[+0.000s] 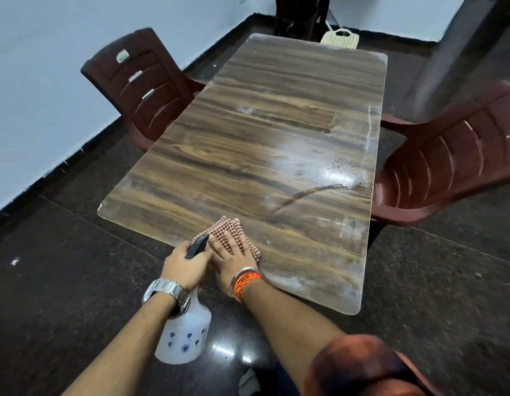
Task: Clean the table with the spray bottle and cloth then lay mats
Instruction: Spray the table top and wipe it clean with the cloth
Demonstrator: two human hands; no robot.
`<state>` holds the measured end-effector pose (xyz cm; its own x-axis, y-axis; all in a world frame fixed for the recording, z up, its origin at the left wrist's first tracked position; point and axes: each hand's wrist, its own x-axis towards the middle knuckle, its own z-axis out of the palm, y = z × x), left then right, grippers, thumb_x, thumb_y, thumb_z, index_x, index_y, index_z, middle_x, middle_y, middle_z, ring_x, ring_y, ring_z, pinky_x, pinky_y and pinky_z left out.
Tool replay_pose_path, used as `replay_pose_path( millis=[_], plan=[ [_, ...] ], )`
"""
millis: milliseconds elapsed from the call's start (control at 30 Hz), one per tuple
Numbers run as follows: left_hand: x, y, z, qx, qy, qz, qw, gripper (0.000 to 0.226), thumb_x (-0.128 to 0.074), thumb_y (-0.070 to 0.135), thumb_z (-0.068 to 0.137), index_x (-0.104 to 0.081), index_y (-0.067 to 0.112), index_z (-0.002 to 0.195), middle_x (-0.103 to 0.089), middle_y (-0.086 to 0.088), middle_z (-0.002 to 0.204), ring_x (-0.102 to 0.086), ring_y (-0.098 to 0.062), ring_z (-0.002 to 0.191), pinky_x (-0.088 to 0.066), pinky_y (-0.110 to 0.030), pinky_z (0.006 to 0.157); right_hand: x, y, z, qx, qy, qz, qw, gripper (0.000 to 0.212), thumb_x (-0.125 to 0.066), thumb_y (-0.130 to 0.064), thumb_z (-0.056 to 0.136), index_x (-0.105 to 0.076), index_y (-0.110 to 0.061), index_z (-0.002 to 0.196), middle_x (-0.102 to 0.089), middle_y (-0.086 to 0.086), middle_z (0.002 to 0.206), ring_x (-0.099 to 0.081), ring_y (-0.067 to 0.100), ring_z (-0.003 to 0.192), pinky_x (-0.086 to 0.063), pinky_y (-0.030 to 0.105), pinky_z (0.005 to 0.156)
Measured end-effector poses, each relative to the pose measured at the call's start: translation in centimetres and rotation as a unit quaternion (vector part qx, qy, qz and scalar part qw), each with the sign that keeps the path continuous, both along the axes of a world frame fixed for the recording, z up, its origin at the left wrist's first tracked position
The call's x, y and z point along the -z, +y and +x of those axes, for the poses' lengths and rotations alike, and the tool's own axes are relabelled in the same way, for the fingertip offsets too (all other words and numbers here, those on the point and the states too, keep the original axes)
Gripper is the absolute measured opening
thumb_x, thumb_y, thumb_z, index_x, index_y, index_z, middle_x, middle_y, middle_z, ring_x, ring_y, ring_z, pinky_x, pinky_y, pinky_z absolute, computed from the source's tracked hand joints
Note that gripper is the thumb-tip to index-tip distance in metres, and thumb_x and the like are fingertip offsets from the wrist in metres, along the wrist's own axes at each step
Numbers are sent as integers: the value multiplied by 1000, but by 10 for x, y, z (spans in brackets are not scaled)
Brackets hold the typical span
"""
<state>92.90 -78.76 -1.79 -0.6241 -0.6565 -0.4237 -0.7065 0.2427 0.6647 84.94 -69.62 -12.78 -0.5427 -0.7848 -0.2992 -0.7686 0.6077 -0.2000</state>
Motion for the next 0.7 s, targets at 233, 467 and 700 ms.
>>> replay_pose_path(
  millis=[233,467,700],
  plan=[
    [-5,24,-4,24,-31,24,999,21,-63,34,83,-63,14,88,-65,-10,89,-59,-33,83,-39,-34,64,9,126,9,65,64,-32,995,56,-26,-45,97,-12,-38,152,-13,-13,159,-6,26,148,5,51,115],
    [-16,65,-29,83,-22,34,996,14,-60,26,86,-58,12,83,-63,-8,75,-57,-27,65,-35,-31,53,10,238,18,143,57,17,988,56,-35,-50,94,-32,-33,147,-37,-9,152,-35,28,140,-10,51,111],
    [-19,93,-60,89,-13,32,995,23,-61,33,78,-61,10,81,-66,-11,81,-59,-30,74,-35,-32,57,12,218,13,154,30,8,988,58,-25,-56,96,-27,-31,149,-35,-4,153,-28,31,142,-1,51,111]
  ],
)
